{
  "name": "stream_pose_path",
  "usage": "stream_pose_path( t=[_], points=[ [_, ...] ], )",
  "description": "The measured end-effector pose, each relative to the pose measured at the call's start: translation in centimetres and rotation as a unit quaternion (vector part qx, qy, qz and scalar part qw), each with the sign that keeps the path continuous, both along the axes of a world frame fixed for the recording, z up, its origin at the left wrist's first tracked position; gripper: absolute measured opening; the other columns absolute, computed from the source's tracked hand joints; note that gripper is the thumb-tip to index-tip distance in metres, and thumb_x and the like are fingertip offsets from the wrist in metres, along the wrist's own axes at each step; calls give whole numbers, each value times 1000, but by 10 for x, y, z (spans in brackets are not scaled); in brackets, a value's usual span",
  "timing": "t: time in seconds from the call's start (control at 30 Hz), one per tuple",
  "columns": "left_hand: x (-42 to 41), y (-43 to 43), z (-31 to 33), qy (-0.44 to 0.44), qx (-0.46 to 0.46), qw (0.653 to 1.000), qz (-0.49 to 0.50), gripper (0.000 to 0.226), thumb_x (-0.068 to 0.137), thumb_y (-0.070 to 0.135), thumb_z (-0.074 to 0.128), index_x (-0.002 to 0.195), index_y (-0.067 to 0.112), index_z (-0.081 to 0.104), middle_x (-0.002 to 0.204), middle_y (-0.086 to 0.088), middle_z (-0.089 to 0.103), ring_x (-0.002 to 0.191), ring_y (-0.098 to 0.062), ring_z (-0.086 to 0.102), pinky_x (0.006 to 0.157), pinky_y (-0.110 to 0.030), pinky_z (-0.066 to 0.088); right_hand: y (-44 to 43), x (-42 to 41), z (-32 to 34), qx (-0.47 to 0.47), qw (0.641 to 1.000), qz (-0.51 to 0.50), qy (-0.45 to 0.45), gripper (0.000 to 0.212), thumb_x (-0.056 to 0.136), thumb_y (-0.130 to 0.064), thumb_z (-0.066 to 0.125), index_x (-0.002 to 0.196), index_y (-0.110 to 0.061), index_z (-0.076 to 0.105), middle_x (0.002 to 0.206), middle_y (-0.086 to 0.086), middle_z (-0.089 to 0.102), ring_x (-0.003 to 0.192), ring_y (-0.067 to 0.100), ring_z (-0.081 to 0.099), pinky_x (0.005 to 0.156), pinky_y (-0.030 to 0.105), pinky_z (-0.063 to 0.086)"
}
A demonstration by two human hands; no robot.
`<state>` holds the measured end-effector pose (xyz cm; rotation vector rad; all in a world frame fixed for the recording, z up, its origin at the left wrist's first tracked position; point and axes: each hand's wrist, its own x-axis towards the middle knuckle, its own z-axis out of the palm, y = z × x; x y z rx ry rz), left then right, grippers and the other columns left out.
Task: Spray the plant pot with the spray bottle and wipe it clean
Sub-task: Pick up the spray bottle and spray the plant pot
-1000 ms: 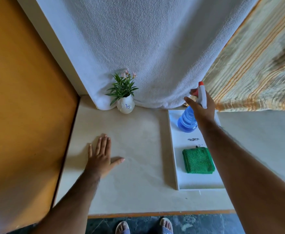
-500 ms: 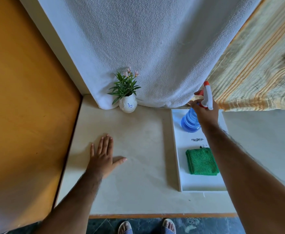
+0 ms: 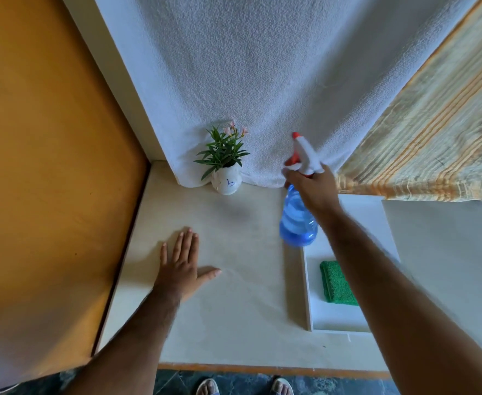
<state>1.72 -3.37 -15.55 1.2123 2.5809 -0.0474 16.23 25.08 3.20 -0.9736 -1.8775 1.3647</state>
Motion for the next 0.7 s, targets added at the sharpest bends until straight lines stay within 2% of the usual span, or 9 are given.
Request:
stream_pose_path(
  t=[0.03, 0.1, 0.2, 0.27, 0.33, 0.47, 0.6, 0.7],
  points=[
    [0, 0, 1, 0, 5, 1000, 0, 130, 58, 100, -11, 159, 17, -13, 171, -2, -14, 157, -19, -9, 125, -58, -4, -8, -8, -7, -11, 999, 18, -33, 22, 83, -15, 77, 93, -35, 74, 74, 5, 76, 59, 12, 68, 68, 28, 56],
    [2, -1, 2, -2, 18, 1000, -1, 131, 59, 99, -10, 160, 16, -6, 171, -3, -8, 158, -20, -3, 125, -59, -2, -24, -20, -25, -33, 993, 36, -107, 9, 83, -16, 78, 82, -24, 74, 64, 4, 75, 57, 11, 68, 69, 29, 55],
    [4, 0, 3, 3, 46, 999, -3, 130, 63, 98, -5, 161, 13, 7, 171, -6, 4, 158, -24, 8, 125, -61, 4, -45, -30, -52, -122, 977, 52, -167, 9, 81, -15, 79, 76, -18, 72, 61, 8, 75, 55, 15, 67, 65, 34, 56],
    [2, 0, 1, -2, 42, 999, -4, 126, 65, 97, 0, 161, 14, 5, 171, -6, 2, 158, -23, 6, 125, -61, 3, -54, -35, -66, -156, 966, 64, -198, 7, 80, -21, 78, 82, -15, 73, 60, 6, 74, 54, 12, 67, 64, 30, 54],
    [0, 0, -1, -3, 34, 999, -5, 123, 68, 96, 5, 161, 16, 1, 172, -4, -2, 158, -22, 2, 125, -61, 1, -57, -41, -73, -160, 962, 55, -217, 11, 79, -25, 76, 80, -16, 71, 57, 2, 74, 53, 7, 66, 66, 27, 53],
    [0, -3, -3, 2, 48, 999, -10, 121, 71, 95, 7, 161, 13, 10, 171, -6, 7, 157, -25, 9, 124, -62, 4, -58, -56, -75, -146, 958, 48, -242, 14, 77, -31, 74, 80, -18, 70, 56, -3, 74, 56, 7, 68, 69, 26, 54],
    [0, -3, -4, 5, 60, 998, -14, 118, 75, 93, 13, 160, 11, 14, 171, -8, 10, 157, -27, 13, 123, -64, 8, -55, -67, -73, -132, 957, 41, -255, 13, 76, -30, 69, 82, -19, 68, 55, -6, 74, 57, 6, 69, 64, 24, 52],
    [0, -4, -4, 2, 49, 999, -11, 119, 74, 94, 13, 161, 13, 10, 171, -6, 3, 158, -25, 7, 125, -63, 5, -55, -74, -73, -118, 955, 40, -270, 17, 74, -33, 67, 83, -19, 69, 53, -9, 72, 61, 3, 70, 60, 22, 47]
  ],
)
